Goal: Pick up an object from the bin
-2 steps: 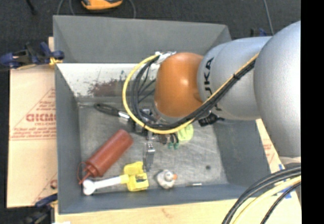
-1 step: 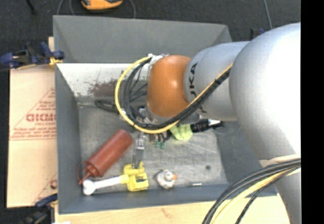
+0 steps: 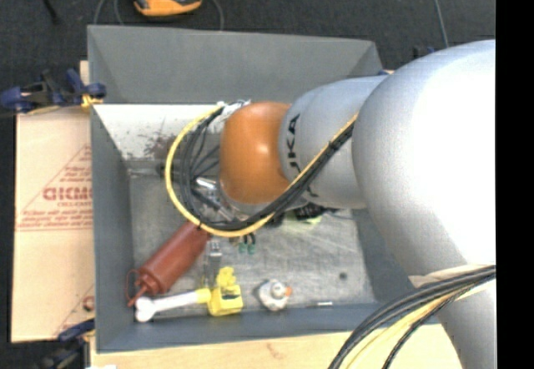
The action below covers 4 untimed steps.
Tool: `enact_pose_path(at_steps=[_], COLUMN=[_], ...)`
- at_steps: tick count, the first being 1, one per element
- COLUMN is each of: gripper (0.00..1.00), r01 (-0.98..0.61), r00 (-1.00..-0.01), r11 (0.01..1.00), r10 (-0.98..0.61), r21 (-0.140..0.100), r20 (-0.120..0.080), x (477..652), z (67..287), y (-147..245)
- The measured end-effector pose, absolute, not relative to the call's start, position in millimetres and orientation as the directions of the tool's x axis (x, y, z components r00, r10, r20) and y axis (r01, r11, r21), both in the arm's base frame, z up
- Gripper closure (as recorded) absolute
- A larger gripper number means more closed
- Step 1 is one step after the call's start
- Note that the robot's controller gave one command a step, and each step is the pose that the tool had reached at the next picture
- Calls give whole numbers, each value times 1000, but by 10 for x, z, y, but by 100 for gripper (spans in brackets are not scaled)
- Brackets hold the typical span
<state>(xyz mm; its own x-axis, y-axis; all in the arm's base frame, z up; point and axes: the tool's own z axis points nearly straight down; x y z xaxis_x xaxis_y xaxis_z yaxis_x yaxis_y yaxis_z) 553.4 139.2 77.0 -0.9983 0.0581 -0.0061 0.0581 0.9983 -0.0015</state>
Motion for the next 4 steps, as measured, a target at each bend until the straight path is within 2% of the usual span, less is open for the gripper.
enact_pose_path(at_steps=[1,2,3,4], gripper=[100,100,100,100], r01=[-229,-228,-242,-241], r00=[-973,-974,-970,-971], r11=[974,974,970,971], r10=[-229,-228,-242,-241], r21=[-2,-1,-1,1], r20=[-8,-8,2,-11], x=[5883,5882,5959,5871], z=[733,732,1175,1518], y=[1845,1846,1854,1865])
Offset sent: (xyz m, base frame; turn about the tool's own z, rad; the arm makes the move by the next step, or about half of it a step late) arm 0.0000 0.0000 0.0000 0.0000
